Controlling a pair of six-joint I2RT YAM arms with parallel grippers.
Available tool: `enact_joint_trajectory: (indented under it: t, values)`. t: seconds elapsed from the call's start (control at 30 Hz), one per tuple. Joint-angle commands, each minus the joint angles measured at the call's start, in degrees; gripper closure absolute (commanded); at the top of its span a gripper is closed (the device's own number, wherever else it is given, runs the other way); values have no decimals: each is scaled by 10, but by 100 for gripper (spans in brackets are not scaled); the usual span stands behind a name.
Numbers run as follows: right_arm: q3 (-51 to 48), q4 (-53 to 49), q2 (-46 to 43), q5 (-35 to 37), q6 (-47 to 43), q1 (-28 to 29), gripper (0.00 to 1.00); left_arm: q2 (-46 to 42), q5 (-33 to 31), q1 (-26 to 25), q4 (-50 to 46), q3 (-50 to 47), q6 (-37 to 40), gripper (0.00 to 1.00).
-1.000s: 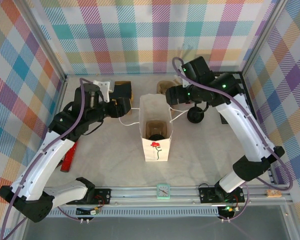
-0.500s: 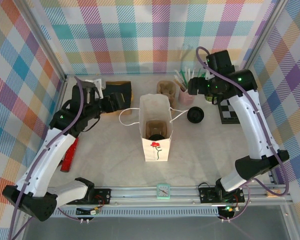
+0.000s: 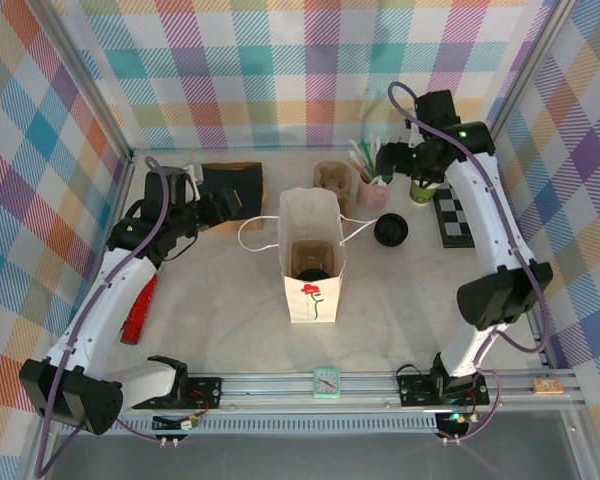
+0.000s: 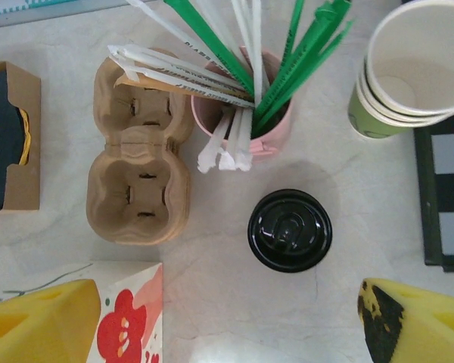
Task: Pack the takeout coffee
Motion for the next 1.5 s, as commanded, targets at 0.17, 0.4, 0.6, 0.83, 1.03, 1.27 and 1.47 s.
enact_joint_trajectory:
  t: [0.17, 0.4, 0.6, 0.83, 1.03, 1.27, 1.47]
  values:
    - [59, 36, 59, -35, -40, -2, 12, -30, 4, 8, 5, -39, 1, 33]
    - [94, 42, 101, -72, -45, -2, 25, -37, -5, 9, 0, -45, 5, 33]
    - [118, 48, 130, -109, -41, -1, 40, -35, -5, 11, 3, -45, 3, 33]
    - [169, 27, 174, -105, -45, 14, 41, -30, -4, 13, 4, -41, 3, 33]
    - [249, 3, 230, -77, -51, 25, 43, -20, 1, 13, 4, -31, 2, 33]
    - [270, -2, 259, -62, -54, 27, 49, -22, 0, 14, 3, -32, 3, 33]
    - [270, 6, 269, -59, -53, 28, 52, -19, -1, 14, 4, -32, 4, 33]
